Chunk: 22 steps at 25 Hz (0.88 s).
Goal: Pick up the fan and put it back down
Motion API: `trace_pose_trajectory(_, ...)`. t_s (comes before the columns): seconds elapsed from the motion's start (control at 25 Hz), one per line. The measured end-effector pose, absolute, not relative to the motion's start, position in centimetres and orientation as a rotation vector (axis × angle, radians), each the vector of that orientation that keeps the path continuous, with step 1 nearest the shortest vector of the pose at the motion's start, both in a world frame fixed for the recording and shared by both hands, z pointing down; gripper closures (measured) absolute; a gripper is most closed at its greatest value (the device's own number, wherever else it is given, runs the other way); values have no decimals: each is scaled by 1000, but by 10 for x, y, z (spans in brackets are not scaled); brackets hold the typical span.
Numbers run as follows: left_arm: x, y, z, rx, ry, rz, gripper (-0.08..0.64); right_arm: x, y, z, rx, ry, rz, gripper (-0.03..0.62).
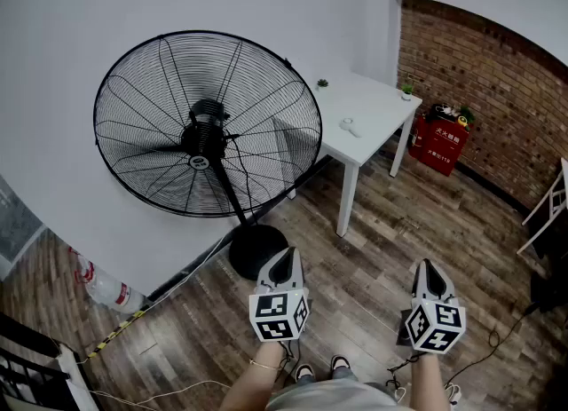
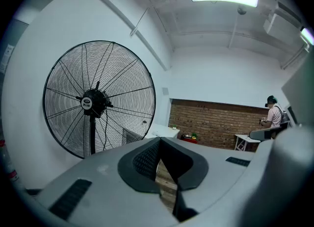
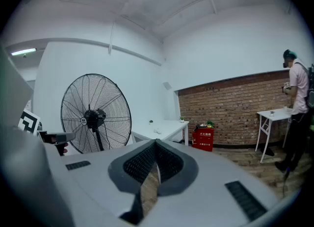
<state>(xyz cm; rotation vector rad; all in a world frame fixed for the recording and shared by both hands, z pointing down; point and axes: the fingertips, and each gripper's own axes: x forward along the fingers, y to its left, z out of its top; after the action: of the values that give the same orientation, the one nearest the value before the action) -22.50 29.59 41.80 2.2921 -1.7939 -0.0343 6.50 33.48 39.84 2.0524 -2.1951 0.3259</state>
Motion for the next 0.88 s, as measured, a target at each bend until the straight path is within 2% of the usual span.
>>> trace_pose_trajectory(0.88, -236, 306, 420, 2281, -1819, -20, 549, 51, 336, 395, 2017, -2284, 317, 589)
